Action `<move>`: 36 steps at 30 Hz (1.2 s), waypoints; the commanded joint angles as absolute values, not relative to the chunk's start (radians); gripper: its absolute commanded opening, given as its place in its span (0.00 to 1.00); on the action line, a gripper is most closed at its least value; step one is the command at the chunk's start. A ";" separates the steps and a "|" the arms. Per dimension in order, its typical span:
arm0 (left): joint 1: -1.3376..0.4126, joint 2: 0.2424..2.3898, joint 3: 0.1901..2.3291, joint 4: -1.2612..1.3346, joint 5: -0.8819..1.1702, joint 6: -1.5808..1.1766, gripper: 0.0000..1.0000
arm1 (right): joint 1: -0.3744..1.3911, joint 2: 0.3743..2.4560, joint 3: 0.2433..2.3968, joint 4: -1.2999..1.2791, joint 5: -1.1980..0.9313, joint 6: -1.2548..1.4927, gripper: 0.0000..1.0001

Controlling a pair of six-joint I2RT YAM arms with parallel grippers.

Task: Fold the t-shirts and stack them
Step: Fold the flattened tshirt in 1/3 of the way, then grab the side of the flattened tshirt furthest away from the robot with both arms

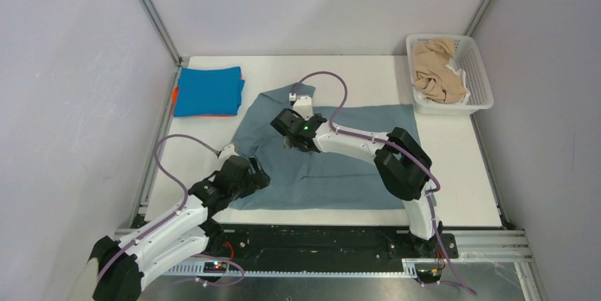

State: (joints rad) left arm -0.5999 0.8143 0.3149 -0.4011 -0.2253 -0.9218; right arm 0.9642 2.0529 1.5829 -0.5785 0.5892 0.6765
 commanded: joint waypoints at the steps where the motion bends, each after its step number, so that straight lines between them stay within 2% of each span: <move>1: -0.599 0.819 0.258 -0.487 -0.186 -0.966 0.98 | 0.951 1.885 1.529 -0.540 0.630 0.712 0.95; 3: -0.599 0.809 0.266 -0.487 -0.181 -0.968 0.98 | 0.948 1.805 1.440 -0.493 0.629 0.730 0.99; 12: -0.599 0.775 0.449 -0.491 -0.187 -0.880 0.98 | 0.888 1.384 1.087 -0.528 0.712 0.775 1.00; 16: -0.599 0.874 0.647 -0.490 -0.233 -0.828 0.98 | 0.781 1.198 0.926 -0.514 0.566 0.746 1.00; 21: -0.555 1.189 0.912 -0.489 -0.290 -0.730 0.98 | 0.643 1.017 0.751 -0.453 0.436 0.717 1.00; 25: -0.469 1.510 1.181 -0.488 -0.236 -0.664 0.98 | 0.574 0.909 0.694 -0.434 0.389 0.686 1.00; 31: -0.395 1.967 1.654 -0.489 -0.107 -0.556 0.98 | 0.528 0.874 0.654 -0.423 0.373 0.677 1.00; 33: -0.393 2.084 1.840 -0.490 -0.116 -0.506 0.98 | 0.513 0.884 0.647 -0.418 0.364 0.672 1.00; 36: -0.392 2.236 1.984 -0.500 -0.181 -0.461 0.98 | 0.491 0.901 0.644 -0.420 0.354 0.667 1.00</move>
